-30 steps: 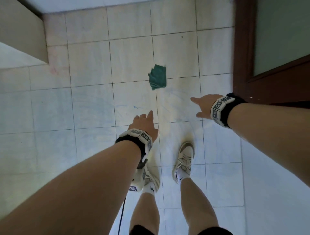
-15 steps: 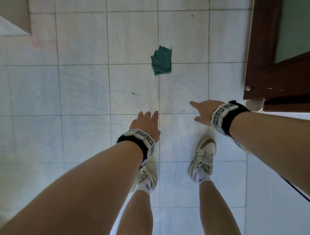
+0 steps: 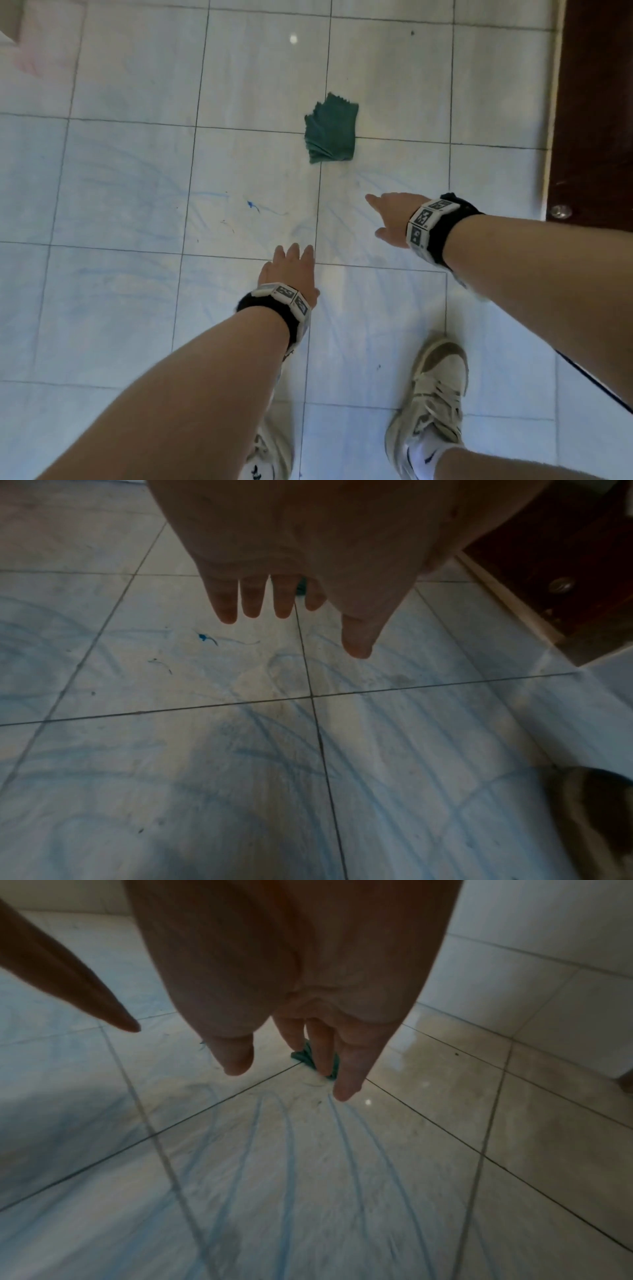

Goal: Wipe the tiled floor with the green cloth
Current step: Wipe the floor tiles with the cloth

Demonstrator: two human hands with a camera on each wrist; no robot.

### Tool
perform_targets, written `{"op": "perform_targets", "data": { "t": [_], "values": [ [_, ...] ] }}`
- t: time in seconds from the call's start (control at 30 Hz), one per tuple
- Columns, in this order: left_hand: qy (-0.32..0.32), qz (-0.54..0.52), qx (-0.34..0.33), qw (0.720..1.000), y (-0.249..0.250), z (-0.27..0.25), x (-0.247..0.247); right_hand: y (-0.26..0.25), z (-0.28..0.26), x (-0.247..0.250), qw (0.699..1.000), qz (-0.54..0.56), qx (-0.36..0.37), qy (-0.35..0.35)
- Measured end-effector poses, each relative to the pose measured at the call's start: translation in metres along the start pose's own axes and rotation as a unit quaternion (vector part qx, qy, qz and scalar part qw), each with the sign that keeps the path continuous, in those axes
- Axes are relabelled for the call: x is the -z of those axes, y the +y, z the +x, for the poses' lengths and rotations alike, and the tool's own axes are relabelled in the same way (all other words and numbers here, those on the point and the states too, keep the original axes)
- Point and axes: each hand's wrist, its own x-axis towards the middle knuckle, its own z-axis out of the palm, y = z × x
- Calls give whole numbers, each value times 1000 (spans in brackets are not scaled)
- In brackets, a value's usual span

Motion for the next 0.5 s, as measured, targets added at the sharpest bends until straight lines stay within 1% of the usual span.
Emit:
{"op": "perform_targets", "data": {
  "t": [0.13, 0.2, 0.3, 0.33, 0.37, 0.43, 0.47, 0.5],
  "values": [
    [36, -9, 2, 999, -3, 55, -32, -7, 78, 9, 997, -32, 17, 67],
    [73, -9, -3, 997, -5, 83, -40, -15, 114, 16, 993, -53, 17, 101],
    [134, 1, -32, 991, -14, 121, -41, -25, 160, 15, 990, -45, 16, 136],
    [148, 7, -35, 988, -17, 127, -39, -25, 166, 10, 990, -28, 16, 140],
    [150, 11, -38, 988, -19, 128, -38, -24, 162, 2, 992, -4, 14, 129],
    [132, 1, -26, 991, -20, 121, -35, -26, 136, -18, 995, 22, 18, 99],
    [122, -7, -14, 992, -21, 116, -37, -28, 120, -28, 994, 18, 21, 104],
    [111, -17, -7, 994, -21, 114, -39, -30, 106, -38, 991, 20, 28, 129]
  ]
}}
